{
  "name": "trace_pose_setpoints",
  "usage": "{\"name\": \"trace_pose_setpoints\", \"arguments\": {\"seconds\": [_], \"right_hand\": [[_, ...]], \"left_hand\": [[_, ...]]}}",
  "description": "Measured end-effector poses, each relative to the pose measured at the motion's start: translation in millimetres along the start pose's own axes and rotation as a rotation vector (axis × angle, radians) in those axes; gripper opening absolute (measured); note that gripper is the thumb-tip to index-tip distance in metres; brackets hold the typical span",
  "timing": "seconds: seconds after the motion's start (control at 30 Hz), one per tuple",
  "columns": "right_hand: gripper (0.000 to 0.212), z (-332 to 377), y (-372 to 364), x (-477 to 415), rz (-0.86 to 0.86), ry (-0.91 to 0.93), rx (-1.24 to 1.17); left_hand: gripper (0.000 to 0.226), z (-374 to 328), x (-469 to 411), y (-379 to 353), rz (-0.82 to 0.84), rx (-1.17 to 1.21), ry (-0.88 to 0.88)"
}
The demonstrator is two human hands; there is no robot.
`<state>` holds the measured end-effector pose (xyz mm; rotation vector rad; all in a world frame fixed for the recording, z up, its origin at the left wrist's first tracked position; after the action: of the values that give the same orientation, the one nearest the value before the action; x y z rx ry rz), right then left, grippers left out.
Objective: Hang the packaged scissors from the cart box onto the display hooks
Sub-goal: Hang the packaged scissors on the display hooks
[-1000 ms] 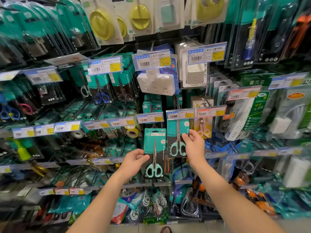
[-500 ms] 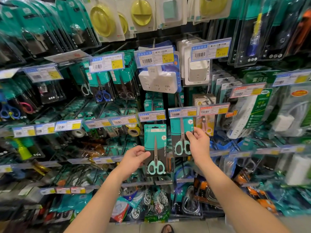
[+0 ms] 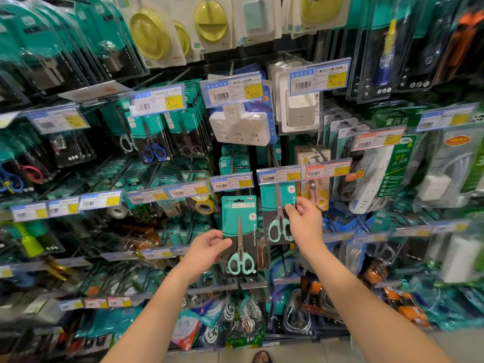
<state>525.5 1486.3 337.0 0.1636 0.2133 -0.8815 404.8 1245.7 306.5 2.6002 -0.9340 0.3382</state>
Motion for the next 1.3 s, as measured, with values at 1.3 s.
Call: {"name": "trace_pose_setpoints", "arguments": {"seconds": [1.3], "right_hand": [[0.018, -27, 3, 14, 0.299, -0.131, 0.024]], "left_hand": [[0.011, -46, -24, -73, 0.009, 0.025, -0.116]]}}
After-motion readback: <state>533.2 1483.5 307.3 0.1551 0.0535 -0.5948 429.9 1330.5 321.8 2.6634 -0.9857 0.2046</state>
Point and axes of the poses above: each hand's wrist, its own x-axis away from the middle knuckle, its own y-axis out of the back of the hand, z = x × y, the point moved 5 cm from there along -x, towards the middle knuckle, and after that the axes turned 9 degrees about y, right-handed, at the moved point
